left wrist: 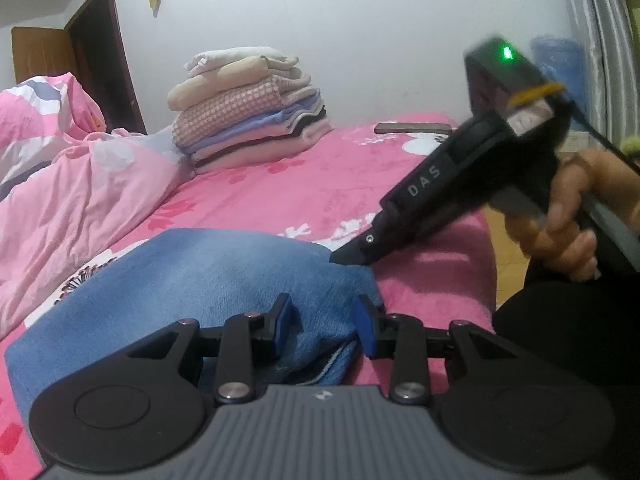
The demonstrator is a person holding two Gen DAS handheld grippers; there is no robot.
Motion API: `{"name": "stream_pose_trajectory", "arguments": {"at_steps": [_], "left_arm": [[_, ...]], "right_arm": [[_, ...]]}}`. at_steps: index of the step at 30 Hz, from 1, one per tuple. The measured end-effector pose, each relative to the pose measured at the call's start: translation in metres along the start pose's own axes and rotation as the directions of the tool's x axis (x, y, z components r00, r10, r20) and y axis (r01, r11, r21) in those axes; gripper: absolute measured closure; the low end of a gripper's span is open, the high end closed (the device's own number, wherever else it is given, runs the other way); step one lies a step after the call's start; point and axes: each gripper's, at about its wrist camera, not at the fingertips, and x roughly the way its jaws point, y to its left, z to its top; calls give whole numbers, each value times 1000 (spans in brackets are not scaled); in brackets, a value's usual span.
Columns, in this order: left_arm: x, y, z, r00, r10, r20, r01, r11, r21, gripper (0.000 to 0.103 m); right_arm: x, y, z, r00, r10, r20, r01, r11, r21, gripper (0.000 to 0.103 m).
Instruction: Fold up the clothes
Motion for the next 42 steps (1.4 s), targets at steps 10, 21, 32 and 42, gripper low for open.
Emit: {"name": "stream_pose_trajectory", "arguments": {"at_steps": [10,21,32,42], "left_arm": [[-4,8,-3,999,-41,23,42,999,-33,68],[-30,10,-7,999,32,15,-31,996,-87,74],[-32,0,-11,998,53,23,-52,998,-47,75],[-63,-7,-36,999,5,-53,-13,989,-147,82]], "right_arm": [[-11,34,-4,1000,-19,-25,15,991,-132,99],[-2,27,-18,996,-48,-70,39,992,-120,100],[-11,79,-10,997,-73,3,70,946,-318,99],[11,72,-22,991,-126,-43,105,937,-334,100]]}}
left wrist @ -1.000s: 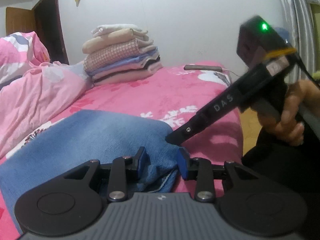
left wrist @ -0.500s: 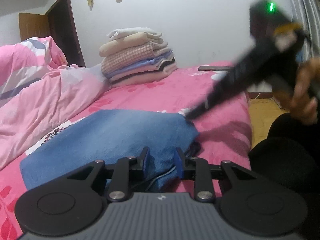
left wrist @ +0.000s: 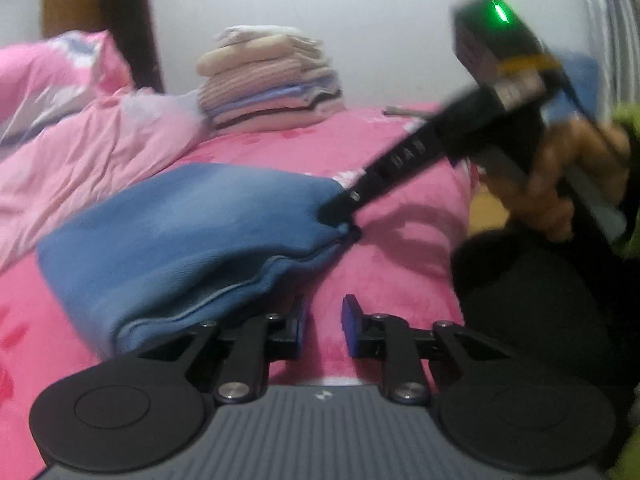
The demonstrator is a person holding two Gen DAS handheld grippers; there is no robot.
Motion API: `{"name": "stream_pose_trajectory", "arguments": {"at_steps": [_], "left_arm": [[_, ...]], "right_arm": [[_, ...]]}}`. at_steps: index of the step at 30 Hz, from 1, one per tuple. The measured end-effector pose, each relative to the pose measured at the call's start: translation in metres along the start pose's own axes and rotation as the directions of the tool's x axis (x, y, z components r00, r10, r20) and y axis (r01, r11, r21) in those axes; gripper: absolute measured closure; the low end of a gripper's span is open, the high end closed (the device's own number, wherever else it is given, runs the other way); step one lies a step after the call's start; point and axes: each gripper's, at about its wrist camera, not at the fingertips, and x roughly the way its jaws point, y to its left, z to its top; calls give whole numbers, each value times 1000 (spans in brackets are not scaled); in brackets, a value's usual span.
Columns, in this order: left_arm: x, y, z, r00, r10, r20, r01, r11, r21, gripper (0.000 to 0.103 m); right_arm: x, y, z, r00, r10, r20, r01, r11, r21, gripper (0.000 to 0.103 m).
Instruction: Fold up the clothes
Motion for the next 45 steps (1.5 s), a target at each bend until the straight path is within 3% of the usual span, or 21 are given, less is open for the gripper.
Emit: {"name": "stream_pose_trajectory", "arguments": {"at_steps": [2,6,8,10,13,15,18,25,28,33,35,40,45], "left_arm": [[-15,4,0,1000,-6,16,7,999,-36,82],[-50,0,7,992,23,122,-22,1000,-13,79],[-56,3,12,983,94,160,-91,996,-26,79],[-51,14,13,968,197,152,-188,979,-76,82],[-32,35,0,959,275,72,-261,953,-155,90],[-32,36,-10,961,261,85,-245,955,-169,90],[-34,27,-14,957,282,75,-272,955,-118,90],[-63,35,-18,963,254,94,-232,952,-200,89],[-83,42,-16,956,257,141,-216,942,-258,87],[-81,61,4,935,294,198,-220,919,-326,87],[-66,67,13,931,313,189,-246,918,-311,84],[-12,76,12,946,323,28,-300,903,-308,83],[-13,71,8,941,337,42,-312,907,-281,83]], "right_arm": [[0,-2,-1,1000,5,5,-5,1000,11,101],[-3,-4,-8,1000,20,22,-21,999,43,101],[-3,-4,-8,999,18,27,-20,999,46,101],[-3,-2,-9,999,12,29,-13,999,39,101],[-3,-1,-9,999,3,32,-4,1000,30,101],[-3,-1,-9,999,6,33,-7,999,32,101],[-4,-1,-10,999,4,34,-5,999,32,101],[-5,-3,-9,999,11,35,-13,999,44,101],[-4,-4,-9,999,15,35,-17,999,50,101],[-5,-3,-9,999,17,38,-19,998,57,101],[-4,-3,-9,999,13,35,-15,999,51,101],[-10,10,-8,999,-39,38,39,999,-6,100],[-39,22,8,994,-68,89,73,996,-44,98]]}}
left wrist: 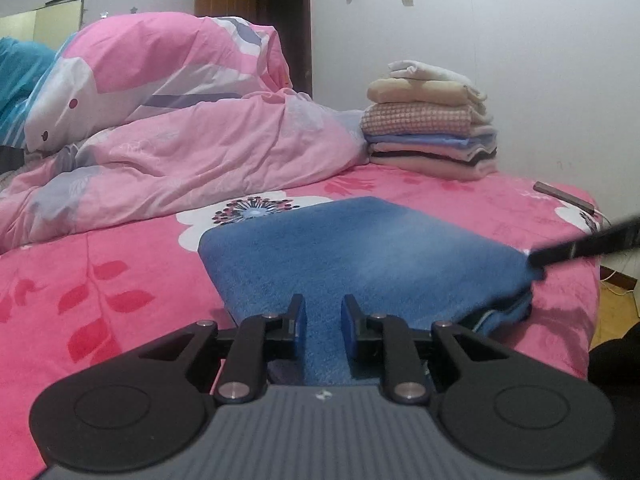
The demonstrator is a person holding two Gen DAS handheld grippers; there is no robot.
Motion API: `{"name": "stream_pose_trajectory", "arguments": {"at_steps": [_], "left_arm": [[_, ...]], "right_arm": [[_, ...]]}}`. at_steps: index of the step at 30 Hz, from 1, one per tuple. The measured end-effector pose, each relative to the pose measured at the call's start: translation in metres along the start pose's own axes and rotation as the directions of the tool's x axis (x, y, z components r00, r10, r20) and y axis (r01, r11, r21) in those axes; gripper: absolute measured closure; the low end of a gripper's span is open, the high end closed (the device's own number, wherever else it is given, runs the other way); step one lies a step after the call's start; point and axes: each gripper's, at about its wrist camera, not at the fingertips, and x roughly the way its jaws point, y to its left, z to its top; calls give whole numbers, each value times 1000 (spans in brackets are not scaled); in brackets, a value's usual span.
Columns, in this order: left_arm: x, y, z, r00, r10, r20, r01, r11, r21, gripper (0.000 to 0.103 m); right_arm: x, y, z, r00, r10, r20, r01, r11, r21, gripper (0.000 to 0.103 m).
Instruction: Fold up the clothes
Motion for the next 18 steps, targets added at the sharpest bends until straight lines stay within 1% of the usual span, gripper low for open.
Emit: {"name": "stream_pose_trajectory", "arguments": {"at_steps": [2,4,6,8,10,12,16,18], "left_arm": [[0,1,-1,1000,-2,4,2,1000,-5,83],[-1,1,-2,1000,0,8,0,1000,-8,82],[0,0,-1,1000,1,10,-1,1000,-9,82],[0,1,-1,1000,-2,13,3,1000,-12,82],[0,1,-2,1000,-10,13,10,1000,-17,81],[0,2,-3,1000,-10,16,10,1000,-17,81],[0,2,-3,1000,-9,18,9,1000,-25,80],[-1,3,-3,1000,-9,17,9,1000,-28,80]], "right_arm": [[-10,3,12,999,-10,45,11,1000,-12,98],[-9,6,21,997,-19,71,22,999,-34,98],[3,6,22,999,-28,40,29,999,-29,98],[29,0,8,997,-48,-57,46,999,-23,98],[42,-8,-10,997,-38,-67,38,999,4,99],[38,-13,-5,996,-21,-82,25,998,53,99],[33,2,1,994,-68,-88,66,998,-25,99],[25,7,11,996,-67,-54,65,998,-27,97]]}}
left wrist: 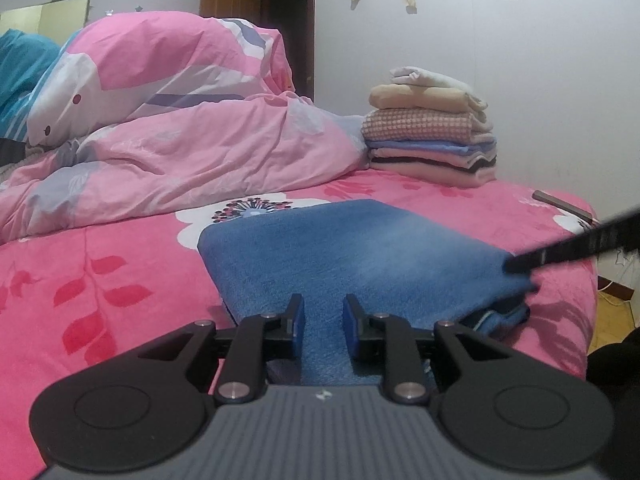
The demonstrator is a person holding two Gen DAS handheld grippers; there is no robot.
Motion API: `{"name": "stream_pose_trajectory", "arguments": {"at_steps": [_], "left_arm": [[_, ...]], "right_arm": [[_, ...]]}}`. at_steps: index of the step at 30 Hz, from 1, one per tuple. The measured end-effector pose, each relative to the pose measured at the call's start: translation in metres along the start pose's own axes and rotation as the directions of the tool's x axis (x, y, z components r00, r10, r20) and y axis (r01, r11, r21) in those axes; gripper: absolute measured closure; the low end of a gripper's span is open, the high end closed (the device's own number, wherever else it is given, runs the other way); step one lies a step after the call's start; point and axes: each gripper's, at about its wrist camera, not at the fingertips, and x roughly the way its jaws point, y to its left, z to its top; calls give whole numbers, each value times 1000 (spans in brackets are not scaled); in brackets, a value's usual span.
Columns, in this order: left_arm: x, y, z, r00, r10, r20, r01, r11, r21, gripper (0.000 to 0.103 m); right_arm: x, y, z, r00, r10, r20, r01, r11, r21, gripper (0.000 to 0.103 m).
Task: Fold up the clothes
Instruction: 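Open the left gripper off the jeans while the right gripper opens and withdraws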
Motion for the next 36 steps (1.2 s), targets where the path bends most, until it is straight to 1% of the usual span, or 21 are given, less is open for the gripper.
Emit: {"name": "stream_pose_trajectory", "arguments": {"at_steps": [4,6,8,9,10,11,14,16,17,19,20,21,23,25,27,28,29,30,32,33,36], "left_arm": [[0,-2,1,1000,6,0,-6,1000,6,80],[0,-3,1,1000,9,0,-9,1000,8,80],[-1,-3,0,1000,10,1,-10,1000,9,80],[-1,-3,0,1000,9,2,-9,1000,10,80],[-1,-4,0,1000,11,3,-11,1000,12,79],[0,-4,0,1000,12,5,-12,1000,15,79],[0,-4,0,1000,12,7,-12,1000,18,78],[0,-3,0,1000,10,7,-10,1000,15,77],[0,-3,1,1000,9,4,-9,1000,14,76],[-2,-3,6,1000,13,1,-13,1000,10,69],[-3,-3,8,1000,15,-1,-15,1000,7,62],[-5,-4,12,1000,16,3,-16,1000,4,58],[-6,-6,20,1000,17,12,-17,1000,3,57],[-7,-10,27,1000,16,22,-16,1000,6,52],[1,-18,28,1000,-6,-20,7,1000,26,41],[5,-22,28,999,-17,-41,18,999,35,38],[9,-26,28,998,-28,-62,30,999,44,32],[13,-30,28,996,-37,-82,41,998,53,29],[18,-44,17,997,13,-75,-4,993,117,27],[17,-48,13,998,26,-54,-18,991,131,27],[19,-41,14,997,8,-74,-3,998,67,27]], "right_arm": [[-11,7,21,995,6,95,-4,1000,-22,97],[-3,4,27,994,3,107,0,1000,-27,97],[16,-4,23,998,4,67,-4,1000,-12,97],[30,-9,17,1000,-5,17,5,1000,-6,98],[44,-14,8,1000,5,-17,-5,1000,3,98],[48,-19,4,1000,22,-22,-21,999,32,98],[46,-20,7,999,28,-21,-27,999,23,98],[46,-15,5,1000,11,-16,-11,1000,-4,98],[46,-13,5,1000,5,-16,-5,1000,-12,98],[46,-14,5,1000,11,-13,-11,1000,-6,98],[45,-16,4,1000,20,-11,-19,1000,6,98],[44,-18,3,1000,28,-9,-28,999,17,98],[44,-21,2,999,41,-6,-40,999,34,98],[44,-21,2,999,44,-3,-44,998,37,98],[44,-21,1,999,44,-1,-44,998,37,98],[44,-21,1,999,45,0,-45,998,38,98],[44,-21,1,999,46,1,-46,998,39,98],[44,-21,0,999,48,2,-48,998,42,98],[44,-23,0,999,53,3,-53,997,48,98],[44,-23,0,998,55,3,-55,997,52,98],[44,-25,-1,998,61,5,-62,996,59,98]]}}
